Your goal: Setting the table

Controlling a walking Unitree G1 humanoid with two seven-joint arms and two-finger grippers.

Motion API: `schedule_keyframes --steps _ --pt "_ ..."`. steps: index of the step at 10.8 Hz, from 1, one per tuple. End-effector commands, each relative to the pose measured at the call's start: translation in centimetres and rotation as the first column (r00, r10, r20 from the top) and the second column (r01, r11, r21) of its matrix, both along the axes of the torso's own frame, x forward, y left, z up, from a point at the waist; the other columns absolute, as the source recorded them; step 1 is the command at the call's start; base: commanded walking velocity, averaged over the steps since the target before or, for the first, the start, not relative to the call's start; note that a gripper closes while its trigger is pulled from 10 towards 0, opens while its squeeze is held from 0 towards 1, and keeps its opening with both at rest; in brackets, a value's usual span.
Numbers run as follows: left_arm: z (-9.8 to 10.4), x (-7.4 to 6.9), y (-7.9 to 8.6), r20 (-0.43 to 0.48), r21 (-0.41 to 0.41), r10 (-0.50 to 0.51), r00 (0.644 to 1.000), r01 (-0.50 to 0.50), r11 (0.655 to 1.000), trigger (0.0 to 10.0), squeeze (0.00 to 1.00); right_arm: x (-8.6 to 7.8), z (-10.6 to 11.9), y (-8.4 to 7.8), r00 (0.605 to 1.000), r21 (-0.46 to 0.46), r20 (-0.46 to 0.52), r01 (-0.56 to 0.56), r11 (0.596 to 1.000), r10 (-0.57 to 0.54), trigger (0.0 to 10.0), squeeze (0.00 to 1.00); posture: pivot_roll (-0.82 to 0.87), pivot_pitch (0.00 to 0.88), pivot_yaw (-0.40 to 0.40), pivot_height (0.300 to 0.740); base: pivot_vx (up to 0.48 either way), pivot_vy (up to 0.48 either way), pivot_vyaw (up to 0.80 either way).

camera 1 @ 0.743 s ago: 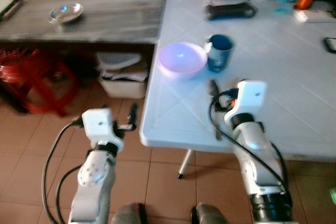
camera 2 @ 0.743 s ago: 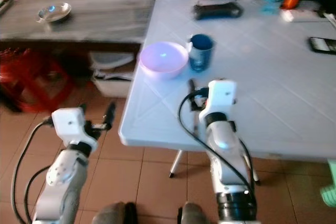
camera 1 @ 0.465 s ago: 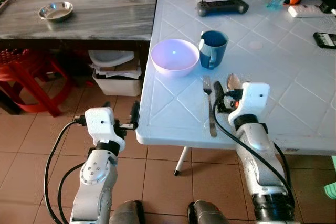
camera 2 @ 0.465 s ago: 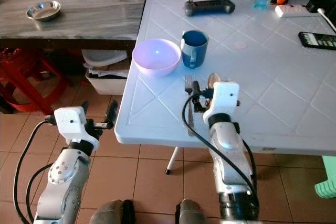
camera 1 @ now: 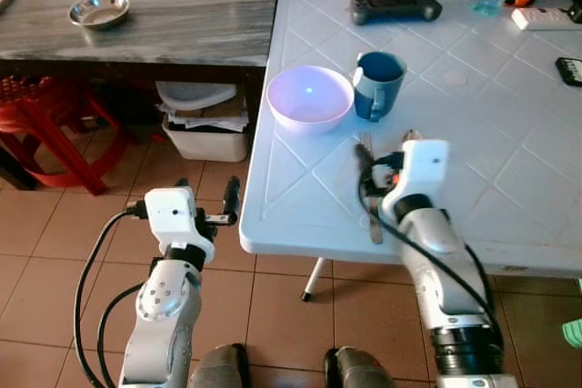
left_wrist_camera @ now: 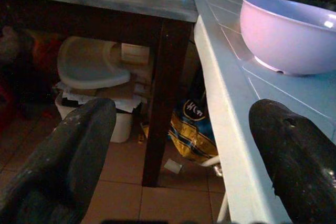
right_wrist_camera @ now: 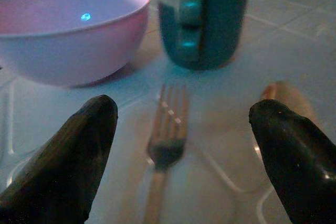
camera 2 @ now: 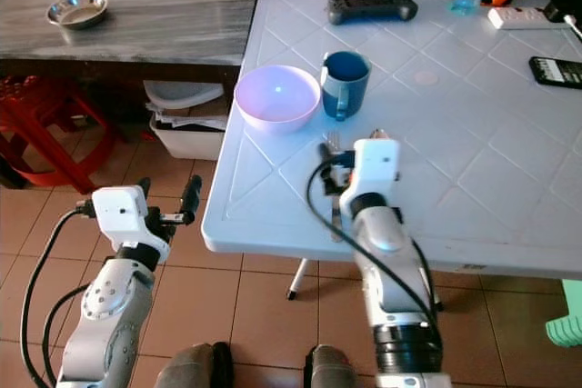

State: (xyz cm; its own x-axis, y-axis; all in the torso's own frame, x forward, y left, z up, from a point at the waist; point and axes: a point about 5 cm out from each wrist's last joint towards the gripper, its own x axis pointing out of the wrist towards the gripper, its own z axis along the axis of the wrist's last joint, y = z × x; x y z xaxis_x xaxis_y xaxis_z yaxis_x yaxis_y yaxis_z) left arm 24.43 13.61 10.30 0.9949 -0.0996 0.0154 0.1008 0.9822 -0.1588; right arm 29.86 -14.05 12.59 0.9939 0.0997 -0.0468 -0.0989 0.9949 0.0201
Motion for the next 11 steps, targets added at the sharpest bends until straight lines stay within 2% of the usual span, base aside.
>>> schedule_keyframes --steps 1,2,5,6,7,8,11 --pt "0.0 -0.2 0.2 -0.008 0.008 0.003 1.0 -0.003 1.0 10.0 0.0 -0.4 -1.0 0.4 0.998 0.003 -0.056 -0.029 1.0 0.029 10.0 0.0 0.0 0.145 0.043 0.74 0.0 0.0 0.0" --pt "0.0 -0.2 0.1 -0.009 0.007 0.0 1.0 0.0 1.0 10.0 0.0 -0.6 -1.2 0.8 0.995 -0.003 -0.073 -0.066 0.998 0.066 10.0 0.0 0.0 0.147 0.043 0.74 0.0 0.0 0.0" --pt "0.0 -0.1 0.0 -0.011 0.004 -0.007 1.0 0.007 1.0 10.0 0.0 -1.2 -2.1 0.7 0.989 -0.018 -0.131 -0.074 0.997 0.071 10.0 0.0 -0.01 0.15 0.043 0.74 0.0 0.0 0.0" --pt "0.0 -0.1 -0.1 -0.014 0.004 -0.01 1.0 0.01 1.0 10.0 0.0 -1.2 -2.2 0.7 0.985 -0.026 -0.149 -0.092 0.995 0.087 6.8 0.0 -0.01 0.153 0.044 0.74 0.0 0.0 0.0" --pt "0.0 -0.1 -0.1 -0.015 0.004 -0.012 1.0 0.012 1.0 10.0 0.0 -1.0 -2.1 0.8 0.983 -0.033 -0.157 -0.106 0.994 0.099 3.1 0.0 -0.01 0.154 0.044 0.74 0.0 0.0 0.0" --pt "0.0 -0.2 -0.1 -0.017 0.004 -0.012 1.0 0.012 1.0 10.0 0.0 -0.8 -2.2 0.8 0.98 -0.036 -0.172 -0.109 0.993 0.102 0.0 0.0 -0.01 0.155 0.044 0.74 0.0 0.0 0.0" --pt "-0.1 -0.3 -0.1 -0.024 0.002 -0.019 1.0 0.019 1.0 10.0 0.0 -1.0 -3.3 0.6 0.956 -0.023 -0.267 -0.129 0.991 0.118 0.0 0.0 0.0 0.16 0.045 0.74 0.0 0.0 0.0"
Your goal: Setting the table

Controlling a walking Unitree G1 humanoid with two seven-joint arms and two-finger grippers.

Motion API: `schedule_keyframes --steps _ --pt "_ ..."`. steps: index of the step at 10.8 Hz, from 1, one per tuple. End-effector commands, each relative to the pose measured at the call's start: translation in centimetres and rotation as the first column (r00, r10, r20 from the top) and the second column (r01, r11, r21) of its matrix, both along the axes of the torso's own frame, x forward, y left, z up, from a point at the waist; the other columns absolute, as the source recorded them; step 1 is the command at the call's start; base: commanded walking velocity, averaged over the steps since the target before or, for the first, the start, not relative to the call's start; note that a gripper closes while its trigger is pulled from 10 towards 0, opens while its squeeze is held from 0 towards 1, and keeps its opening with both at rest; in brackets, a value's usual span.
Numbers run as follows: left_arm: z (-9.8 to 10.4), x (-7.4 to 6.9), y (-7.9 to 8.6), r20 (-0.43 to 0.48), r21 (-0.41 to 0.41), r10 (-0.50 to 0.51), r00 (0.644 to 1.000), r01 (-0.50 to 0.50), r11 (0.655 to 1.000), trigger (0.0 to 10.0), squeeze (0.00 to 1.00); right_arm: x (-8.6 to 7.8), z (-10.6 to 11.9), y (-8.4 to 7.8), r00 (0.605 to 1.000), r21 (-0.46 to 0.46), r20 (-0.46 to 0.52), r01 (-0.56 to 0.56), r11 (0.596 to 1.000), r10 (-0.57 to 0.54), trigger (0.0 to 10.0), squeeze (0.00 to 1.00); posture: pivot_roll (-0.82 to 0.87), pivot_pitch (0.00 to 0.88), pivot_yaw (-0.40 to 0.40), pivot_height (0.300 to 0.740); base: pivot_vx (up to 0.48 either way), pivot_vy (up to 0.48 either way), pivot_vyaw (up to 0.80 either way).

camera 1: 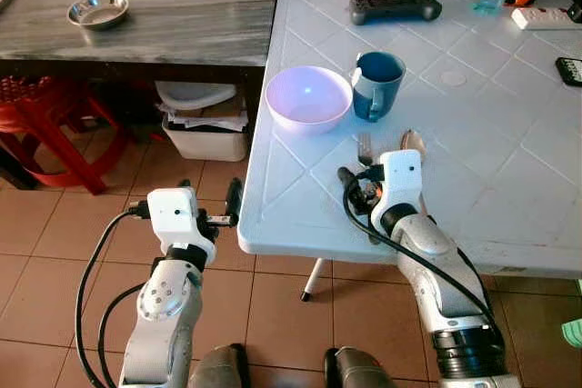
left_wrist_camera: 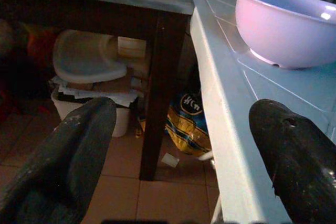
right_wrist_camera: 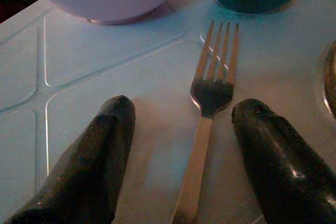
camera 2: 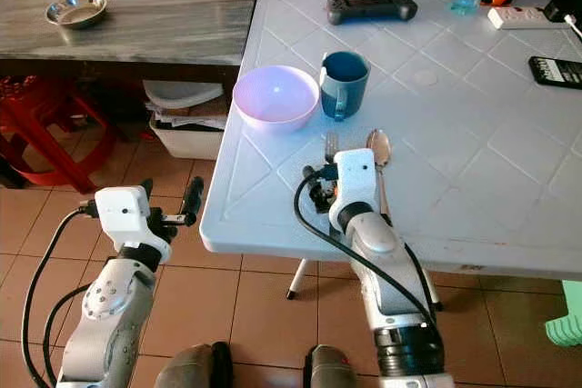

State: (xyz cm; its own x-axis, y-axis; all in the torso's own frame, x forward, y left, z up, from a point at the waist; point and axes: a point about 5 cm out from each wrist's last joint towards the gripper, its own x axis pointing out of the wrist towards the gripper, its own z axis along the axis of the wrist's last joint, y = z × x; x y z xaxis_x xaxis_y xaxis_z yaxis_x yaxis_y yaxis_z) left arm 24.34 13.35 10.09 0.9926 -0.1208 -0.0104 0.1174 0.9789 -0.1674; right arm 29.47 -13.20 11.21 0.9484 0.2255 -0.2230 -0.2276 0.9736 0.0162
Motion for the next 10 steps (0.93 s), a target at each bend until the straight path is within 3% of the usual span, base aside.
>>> schedule_keyframes --steps 1,7,10 --pt "0.0 -0.4 -0.2 -0.011 -0.007 -0.042 0.999 0.042 0.999 10.0 0.0 -0.6 -2.5 -0.3 0.99 -0.008 -0.143 -0.004 1.0 0.003 0.0 0.0 0.0 0.162 0.046 0.74 0.0 0.0 0.0" --pt "0.5 -1.6 -1.7 0.015 -0.077 -0.256 0.967 0.256 0.964 10.0 0.0 -1.5 -4.5 -0.7 0.953 0.011 -0.303 0.008 1.0 -0.004 0.0 0.0 0.0 0.165 0.047 0.74 0.0 0.0 0.0" --pt "0.5 -1.6 -1.8 0.014 -0.054 -0.263 0.965 0.264 0.963 10.0 0.0 -2.1 -5.4 -1.1 0.927 0.0 -0.373 0.051 0.999 -0.048 0.0 0.0 0.0 0.166 0.048 0.74 0.0 0.0 0.0"
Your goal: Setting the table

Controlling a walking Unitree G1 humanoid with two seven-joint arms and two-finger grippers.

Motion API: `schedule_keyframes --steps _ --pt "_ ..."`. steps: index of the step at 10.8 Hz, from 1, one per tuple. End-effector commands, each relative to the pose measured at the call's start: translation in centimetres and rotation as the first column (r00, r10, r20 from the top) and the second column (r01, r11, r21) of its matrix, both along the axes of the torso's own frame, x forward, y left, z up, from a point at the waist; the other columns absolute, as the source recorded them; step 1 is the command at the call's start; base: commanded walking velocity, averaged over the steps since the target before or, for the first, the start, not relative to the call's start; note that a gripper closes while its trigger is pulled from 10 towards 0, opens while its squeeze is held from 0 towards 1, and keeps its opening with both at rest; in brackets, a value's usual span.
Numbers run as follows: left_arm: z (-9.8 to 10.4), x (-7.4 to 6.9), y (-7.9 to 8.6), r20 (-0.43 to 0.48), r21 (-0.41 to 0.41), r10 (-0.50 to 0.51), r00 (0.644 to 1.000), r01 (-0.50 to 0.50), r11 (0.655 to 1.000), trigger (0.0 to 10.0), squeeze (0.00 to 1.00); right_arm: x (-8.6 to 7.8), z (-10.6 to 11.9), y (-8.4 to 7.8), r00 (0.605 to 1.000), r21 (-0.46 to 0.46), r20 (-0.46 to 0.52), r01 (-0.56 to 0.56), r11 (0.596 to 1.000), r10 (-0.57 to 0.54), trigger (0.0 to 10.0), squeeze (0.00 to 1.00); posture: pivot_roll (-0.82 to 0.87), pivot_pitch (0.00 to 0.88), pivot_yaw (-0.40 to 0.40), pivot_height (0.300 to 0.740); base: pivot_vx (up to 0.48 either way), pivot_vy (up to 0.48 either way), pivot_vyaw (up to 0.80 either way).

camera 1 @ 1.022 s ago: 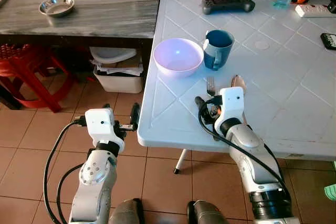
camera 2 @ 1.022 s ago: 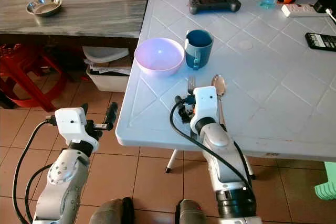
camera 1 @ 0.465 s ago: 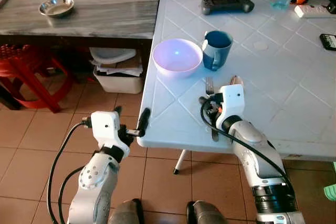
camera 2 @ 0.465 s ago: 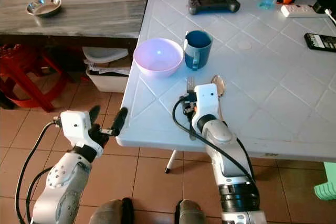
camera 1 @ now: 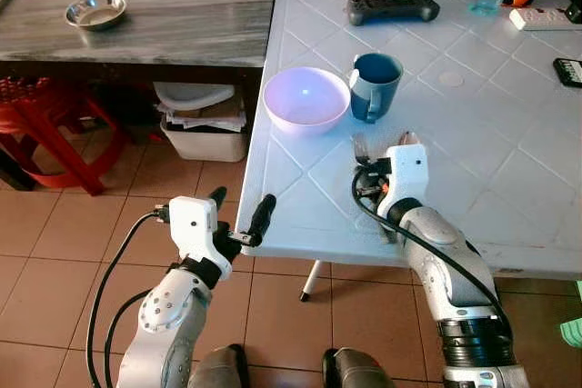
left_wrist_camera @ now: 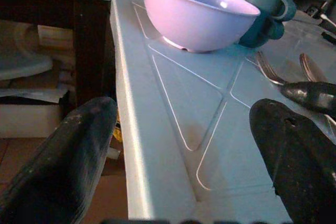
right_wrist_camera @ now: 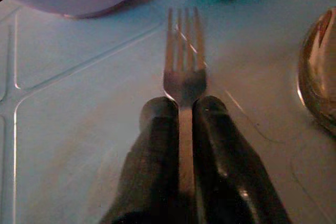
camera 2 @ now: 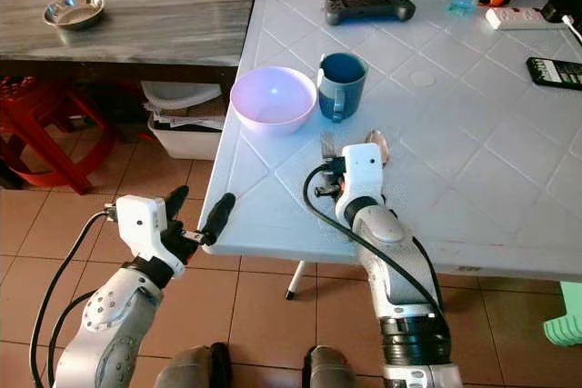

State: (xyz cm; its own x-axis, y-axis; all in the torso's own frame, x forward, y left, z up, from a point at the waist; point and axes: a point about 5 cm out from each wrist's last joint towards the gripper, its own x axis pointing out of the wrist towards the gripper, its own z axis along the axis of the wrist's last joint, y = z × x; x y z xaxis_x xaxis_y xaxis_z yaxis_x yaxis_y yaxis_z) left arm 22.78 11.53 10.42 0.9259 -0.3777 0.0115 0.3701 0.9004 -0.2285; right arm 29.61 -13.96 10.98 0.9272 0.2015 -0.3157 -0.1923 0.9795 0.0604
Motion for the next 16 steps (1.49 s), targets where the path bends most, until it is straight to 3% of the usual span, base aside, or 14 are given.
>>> schedule_keyframes --steps 1,5,6,7,11,14,16 --pt "0.2 0.0 0.0 0.002 0.013 -0.003 1.0 0.003 1.0 10.0 0.0 -2.5 -5.4 -0.4 0.954 -0.005 -0.297 0.025 1.0 -0.025 0.0 0.0 0.0 0.166 0.048 0.74 0.0 0.0 0.0" --pt "-0.4 0.3 0.5 -0.03 0.067 0.052 0.998 -0.05 0.996 10.0 0.0 -2.7 -4.0 1.4 0.955 0.105 -0.293 -0.015 0.994 0.045 0.0 0.0 0.0 0.166 0.046 0.74 0.0 0.0 0.0" --pt "-0.5 0.5 0.9 -0.029 0.08 0.082 0.996 -0.08 0.994 10.0 0.0 -2.5 -2.9 1.8 0.968 0.085 -0.234 -0.069 0.994 0.087 0.0 0.0 0.0 0.163 0.044 0.74 0.0 0.48 0.0" --pt "-0.5 0.7 1.1 -0.029 0.084 0.098 0.995 -0.095 0.992 10.0 0.0 -2.2 -1.6 1.8 0.979 0.003 -0.166 -0.123 0.992 0.122 0.0 0.0 0.0 0.161 0.043 0.74 0.0 0.48 0.0" --pt "-0.6 1.1 1.2 -0.024 0.091 0.116 0.993 -0.113 0.989 10.0 0.0 -0.8 0.9 0.4 0.99 -0.214 -0.018 -0.141 0.967 0.14 0.0 0.0 -0.01 0.147 0.043 0.74 0.0 0.48 0.0" --pt "-0.5 1.5 1.4 -0.014 0.096 0.122 0.992 -0.12 0.988 10.0 0.0 1.2 3.0 0.6 0.988 -0.22 0.078 -0.116 0.969 0.136 0.0 0.0 -0.01 0.132 0.045 0.74 0.0 0.48 0.0" --pt "-0.4 1.9 1.5 -0.005 0.099 0.126 0.992 -0.125 0.987 10.0 0.0 3.4 4.7 1.7 0.975 -0.219 0.155 -0.124 0.968 0.16 0.0 0.0 -0.01 0.124 0.049 0.74 0.0 0.48 0.0"
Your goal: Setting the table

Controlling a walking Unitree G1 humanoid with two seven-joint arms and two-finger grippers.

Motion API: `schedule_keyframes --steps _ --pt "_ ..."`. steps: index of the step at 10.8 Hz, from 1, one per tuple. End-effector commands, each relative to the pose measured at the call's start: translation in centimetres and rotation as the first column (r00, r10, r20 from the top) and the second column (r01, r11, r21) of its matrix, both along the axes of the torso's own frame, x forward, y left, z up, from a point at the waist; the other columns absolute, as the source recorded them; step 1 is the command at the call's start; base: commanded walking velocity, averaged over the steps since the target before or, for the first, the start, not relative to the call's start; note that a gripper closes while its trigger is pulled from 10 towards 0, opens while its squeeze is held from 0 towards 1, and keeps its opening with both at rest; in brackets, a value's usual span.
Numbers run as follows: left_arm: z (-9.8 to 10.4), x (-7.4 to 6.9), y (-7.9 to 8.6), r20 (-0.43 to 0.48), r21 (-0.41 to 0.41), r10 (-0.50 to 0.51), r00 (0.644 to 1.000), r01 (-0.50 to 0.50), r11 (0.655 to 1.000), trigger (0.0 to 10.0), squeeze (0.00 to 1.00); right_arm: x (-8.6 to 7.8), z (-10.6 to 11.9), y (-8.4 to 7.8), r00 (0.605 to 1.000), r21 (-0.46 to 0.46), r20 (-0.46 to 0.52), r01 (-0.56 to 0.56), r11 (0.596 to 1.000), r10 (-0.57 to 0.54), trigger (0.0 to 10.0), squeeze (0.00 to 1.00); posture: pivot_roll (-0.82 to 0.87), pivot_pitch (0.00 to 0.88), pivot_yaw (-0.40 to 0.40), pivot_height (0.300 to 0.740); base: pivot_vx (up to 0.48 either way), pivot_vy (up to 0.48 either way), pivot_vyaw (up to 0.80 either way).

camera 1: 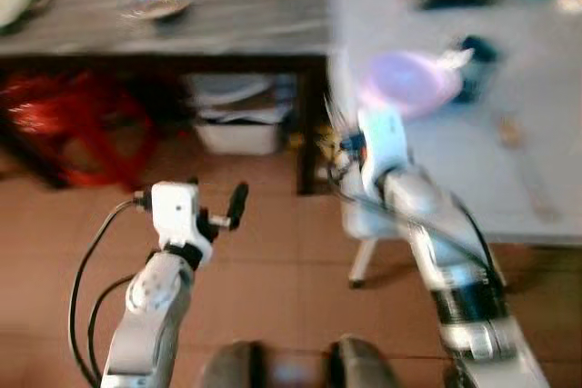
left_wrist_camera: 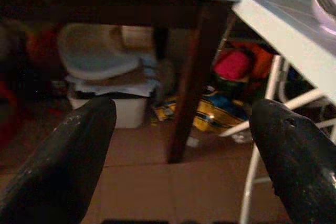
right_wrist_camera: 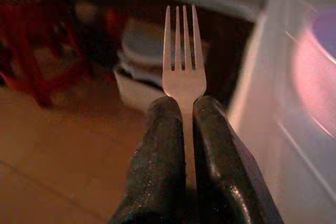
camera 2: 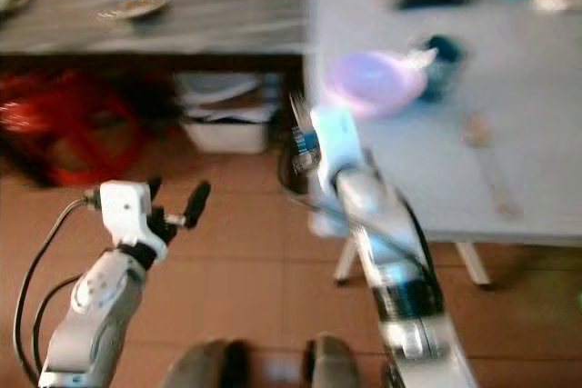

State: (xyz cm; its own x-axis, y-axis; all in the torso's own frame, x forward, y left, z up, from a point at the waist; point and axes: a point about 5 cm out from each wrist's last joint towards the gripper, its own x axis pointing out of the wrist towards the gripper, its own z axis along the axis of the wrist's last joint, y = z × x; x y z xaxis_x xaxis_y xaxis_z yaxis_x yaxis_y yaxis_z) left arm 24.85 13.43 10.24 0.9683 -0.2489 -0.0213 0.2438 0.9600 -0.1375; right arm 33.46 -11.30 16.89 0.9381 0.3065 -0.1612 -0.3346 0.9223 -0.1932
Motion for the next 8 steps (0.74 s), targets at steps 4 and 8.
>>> schedule_keyframes --steps 4,8 --pt "-0.3 0.3 0.8 0.014 0.026 0.043 0.999 -0.043 0.999 10.0 0.0 2.3 0.8 -0.2 0.985 0.117 0.146 0.07 0.991 -0.087 0.0 0.0 0.01 0.114 0.05 0.74 0.0 0.48 0.0" --pt "1.0 1.5 1.6 0.096 0.078 0.085 0.992 -0.092 0.993 10.0 0.0 0.6 -1.0 -3.3 0.966 0.151 0.166 0.172 0.973 -0.197 0.1 0.0 0.0 0.114 0.05 0.74 0.293 0.212 0.0"
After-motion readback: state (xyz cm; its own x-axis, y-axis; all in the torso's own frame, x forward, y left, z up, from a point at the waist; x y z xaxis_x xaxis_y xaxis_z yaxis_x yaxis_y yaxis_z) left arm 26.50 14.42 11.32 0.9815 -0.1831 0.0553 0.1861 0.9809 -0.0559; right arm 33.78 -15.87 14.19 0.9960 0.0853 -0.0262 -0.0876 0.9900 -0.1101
